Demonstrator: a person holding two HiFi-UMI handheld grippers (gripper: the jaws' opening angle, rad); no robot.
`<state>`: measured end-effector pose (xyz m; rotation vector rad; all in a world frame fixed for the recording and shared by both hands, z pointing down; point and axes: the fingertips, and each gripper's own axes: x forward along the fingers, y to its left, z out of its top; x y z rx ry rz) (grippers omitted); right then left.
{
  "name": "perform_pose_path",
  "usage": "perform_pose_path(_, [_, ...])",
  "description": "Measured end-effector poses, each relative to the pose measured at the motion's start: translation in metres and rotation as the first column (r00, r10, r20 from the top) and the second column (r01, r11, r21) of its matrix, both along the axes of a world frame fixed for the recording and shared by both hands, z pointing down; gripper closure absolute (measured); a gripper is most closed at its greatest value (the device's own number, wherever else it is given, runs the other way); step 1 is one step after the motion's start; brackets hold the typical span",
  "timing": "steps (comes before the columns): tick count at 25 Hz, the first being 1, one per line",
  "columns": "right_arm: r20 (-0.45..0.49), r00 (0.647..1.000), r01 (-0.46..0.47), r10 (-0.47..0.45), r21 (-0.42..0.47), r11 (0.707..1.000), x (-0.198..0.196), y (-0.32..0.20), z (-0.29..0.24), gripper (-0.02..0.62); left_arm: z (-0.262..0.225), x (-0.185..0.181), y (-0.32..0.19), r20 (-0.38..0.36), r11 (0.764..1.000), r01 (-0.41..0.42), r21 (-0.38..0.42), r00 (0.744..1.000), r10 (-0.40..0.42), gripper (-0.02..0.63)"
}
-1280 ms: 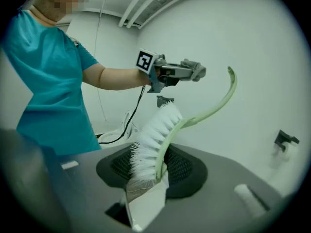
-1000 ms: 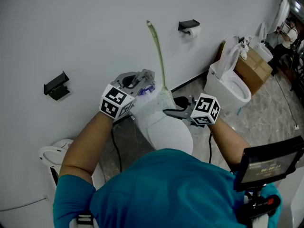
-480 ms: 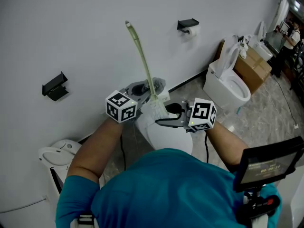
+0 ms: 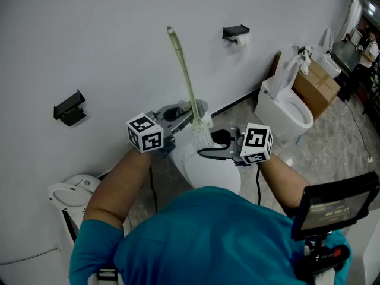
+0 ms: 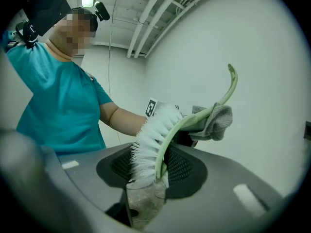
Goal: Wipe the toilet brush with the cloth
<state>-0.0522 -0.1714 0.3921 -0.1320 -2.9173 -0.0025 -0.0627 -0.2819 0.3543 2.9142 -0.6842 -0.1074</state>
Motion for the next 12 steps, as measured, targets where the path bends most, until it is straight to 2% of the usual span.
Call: perform_pose_path(12, [0.005,0.999,0.043,-0.043,-0.005,0.999,-0.0019,0.0091,0.0010,0.439,-0.0094,-0.0107,-0.0035,-0.092,0.999,-0.016,-0.032,0.996,0.013,0.568])
